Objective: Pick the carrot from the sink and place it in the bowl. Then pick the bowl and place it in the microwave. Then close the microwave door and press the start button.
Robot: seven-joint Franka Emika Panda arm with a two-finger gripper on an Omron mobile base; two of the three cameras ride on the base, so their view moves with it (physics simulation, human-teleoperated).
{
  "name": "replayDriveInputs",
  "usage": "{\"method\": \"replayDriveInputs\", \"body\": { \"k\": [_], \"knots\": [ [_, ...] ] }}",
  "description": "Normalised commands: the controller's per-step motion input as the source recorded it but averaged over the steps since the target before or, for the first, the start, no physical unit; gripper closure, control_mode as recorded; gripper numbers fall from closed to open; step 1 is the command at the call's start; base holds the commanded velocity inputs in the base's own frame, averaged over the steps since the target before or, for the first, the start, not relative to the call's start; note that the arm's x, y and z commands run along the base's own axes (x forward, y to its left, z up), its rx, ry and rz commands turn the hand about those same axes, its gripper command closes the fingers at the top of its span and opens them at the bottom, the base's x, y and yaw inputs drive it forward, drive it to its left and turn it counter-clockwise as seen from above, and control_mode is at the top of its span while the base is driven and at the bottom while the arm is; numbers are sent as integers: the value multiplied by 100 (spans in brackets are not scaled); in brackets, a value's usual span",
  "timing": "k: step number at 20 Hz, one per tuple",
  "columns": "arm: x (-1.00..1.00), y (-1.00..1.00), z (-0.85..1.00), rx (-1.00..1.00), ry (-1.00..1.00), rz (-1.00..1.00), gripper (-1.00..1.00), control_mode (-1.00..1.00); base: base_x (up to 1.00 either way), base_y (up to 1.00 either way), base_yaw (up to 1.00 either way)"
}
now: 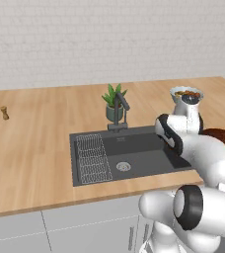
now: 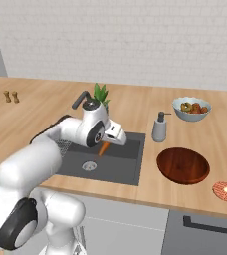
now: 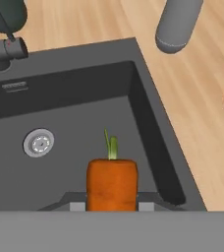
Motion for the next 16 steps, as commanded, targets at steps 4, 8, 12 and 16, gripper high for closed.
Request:
{"method": "replayDriveInputs", "body": {
  "k": [4, 8, 12, 16],
  "knots": [
    [-6, -74, 56, -14, 3, -10, 100, -100, 0, 0, 0],
    [-2, -93, 16, -7, 5, -10, 100, -100, 0, 0, 0],
    [0, -92, 0, 0, 0, -6, 100, -100, 0, 0, 0],
    [0, -85, 0, 5, 0, -4, 100, -100, 0, 0, 0]
  ]
}}
